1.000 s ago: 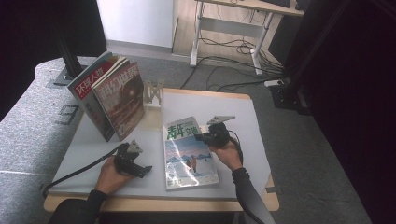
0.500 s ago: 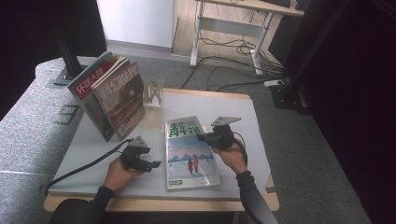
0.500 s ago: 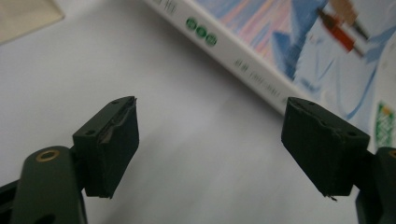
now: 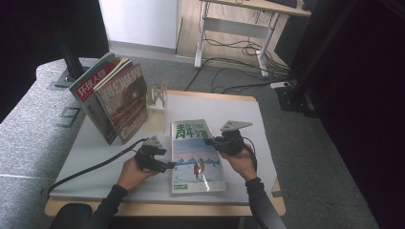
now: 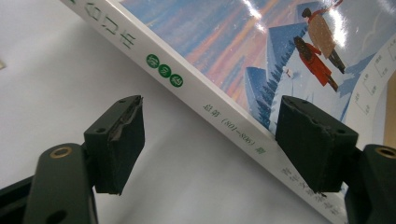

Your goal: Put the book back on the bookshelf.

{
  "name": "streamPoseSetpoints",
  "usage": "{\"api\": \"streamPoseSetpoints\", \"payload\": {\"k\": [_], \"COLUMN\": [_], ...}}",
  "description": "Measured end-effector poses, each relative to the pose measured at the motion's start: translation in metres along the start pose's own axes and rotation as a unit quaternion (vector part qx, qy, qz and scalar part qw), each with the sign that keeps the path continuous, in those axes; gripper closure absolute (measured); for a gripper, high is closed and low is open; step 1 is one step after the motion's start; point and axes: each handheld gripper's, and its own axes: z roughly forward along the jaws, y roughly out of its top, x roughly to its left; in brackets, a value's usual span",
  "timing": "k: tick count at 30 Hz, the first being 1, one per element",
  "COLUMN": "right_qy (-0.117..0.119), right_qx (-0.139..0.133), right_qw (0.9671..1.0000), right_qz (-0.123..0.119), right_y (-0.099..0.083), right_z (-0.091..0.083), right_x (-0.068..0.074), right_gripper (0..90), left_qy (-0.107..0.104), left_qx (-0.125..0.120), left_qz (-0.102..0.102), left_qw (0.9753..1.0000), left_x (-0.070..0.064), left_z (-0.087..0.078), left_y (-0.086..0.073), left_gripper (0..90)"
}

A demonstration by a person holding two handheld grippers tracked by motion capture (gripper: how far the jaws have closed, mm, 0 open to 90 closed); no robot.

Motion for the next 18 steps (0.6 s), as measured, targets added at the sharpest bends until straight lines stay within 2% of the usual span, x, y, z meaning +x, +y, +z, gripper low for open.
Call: {"api": "streamPoseSetpoints", "payload": {"k": [5,11,14,18], "right_qy": [-0.002,-0.002,-0.001,0.0], "right_qx": [-0.001,-0.006,-0.006,-0.009], "right_qw": [1.0,0.9999,0.9999,0.9999], "right_qz": [-0.005,-0.008,-0.01,-0.008], "right_y": [0.0,-0.001,-0.001,-0.002], "right_z": [-0.003,-0.006,-0.008,-0.009], "right_x": [0.002,0.003,0.002,0.001], "right_gripper": [85.0,85.0,85.0,84.9], "left_qy": [-0.012,-0.03,-0.038,-0.05], "left_qx": [0.001,-0.001,0.003,0.009], "left_qz": [0.002,-0.005,-0.006,-0.021], "left_qw": [0.9999,0.9995,0.9993,0.9985], "left_x": [-0.002,-0.001,-0.001,-0.001], "left_z": [0.007,0.012,0.013,0.013], "left_y": [0.003,0.005,0.007,0.009], "left_gripper": [24.5,27.2,32.0,37.0]}}
